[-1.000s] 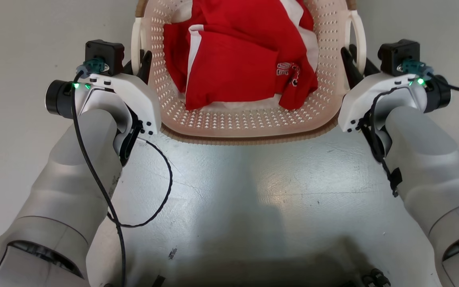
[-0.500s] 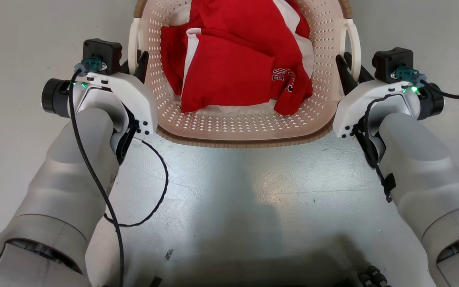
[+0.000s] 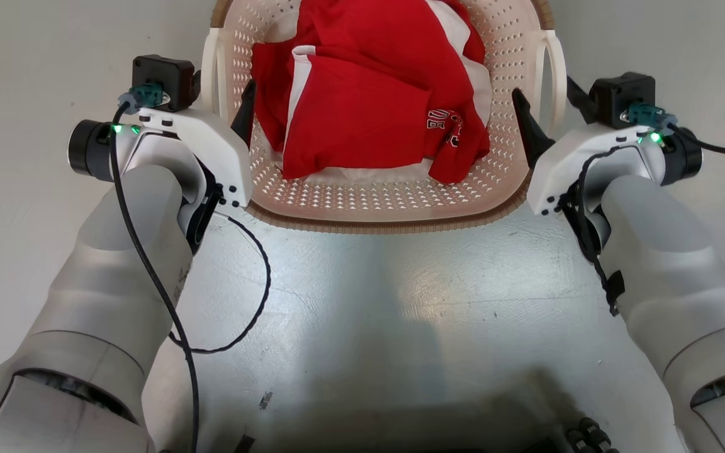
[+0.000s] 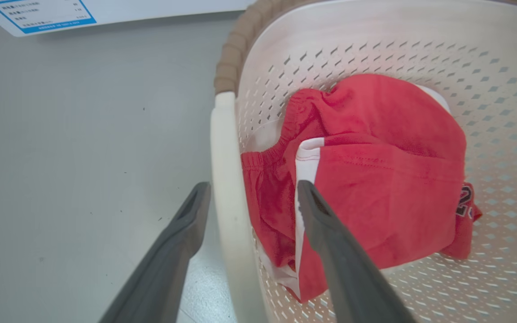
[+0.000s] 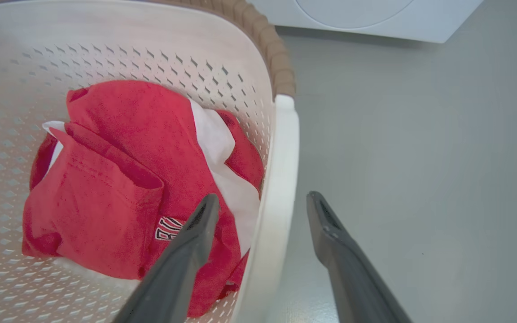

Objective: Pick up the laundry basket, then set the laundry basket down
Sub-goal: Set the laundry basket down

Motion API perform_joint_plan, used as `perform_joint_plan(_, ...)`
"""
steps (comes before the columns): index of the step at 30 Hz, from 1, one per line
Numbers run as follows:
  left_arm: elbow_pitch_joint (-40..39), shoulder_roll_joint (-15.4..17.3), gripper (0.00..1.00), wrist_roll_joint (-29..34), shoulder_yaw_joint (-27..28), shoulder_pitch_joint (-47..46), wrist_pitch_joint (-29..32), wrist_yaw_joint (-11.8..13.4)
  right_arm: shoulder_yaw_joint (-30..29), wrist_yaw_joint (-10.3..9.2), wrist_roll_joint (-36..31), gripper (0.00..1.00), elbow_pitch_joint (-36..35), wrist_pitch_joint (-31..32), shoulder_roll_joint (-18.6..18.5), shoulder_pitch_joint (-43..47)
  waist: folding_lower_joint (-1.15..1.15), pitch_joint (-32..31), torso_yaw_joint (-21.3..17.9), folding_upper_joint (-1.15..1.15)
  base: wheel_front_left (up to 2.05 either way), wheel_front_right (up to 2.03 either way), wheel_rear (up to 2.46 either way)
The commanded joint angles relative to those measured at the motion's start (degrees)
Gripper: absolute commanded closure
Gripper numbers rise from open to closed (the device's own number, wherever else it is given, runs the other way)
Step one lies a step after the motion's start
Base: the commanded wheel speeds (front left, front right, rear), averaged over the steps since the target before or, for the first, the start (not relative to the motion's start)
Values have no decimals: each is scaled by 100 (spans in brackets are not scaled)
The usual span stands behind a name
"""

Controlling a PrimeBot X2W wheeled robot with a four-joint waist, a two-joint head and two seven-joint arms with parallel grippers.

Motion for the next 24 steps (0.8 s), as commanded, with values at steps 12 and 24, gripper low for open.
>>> perform_joint_plan(12, 15, 126, 0, -36, 267, 315, -36, 304, -763, 31, -722, 0, -1198, -52, 134, 912, 0, -744, -51, 0, 0, 0, 0)
perform_joint_plan(24, -710, 242, 0, 66, 723, 1228, -36, 413, -1401, 31, -1243, 0, -1839, -52, 135, 1612, 0, -2025, -39, 0, 0, 0, 0)
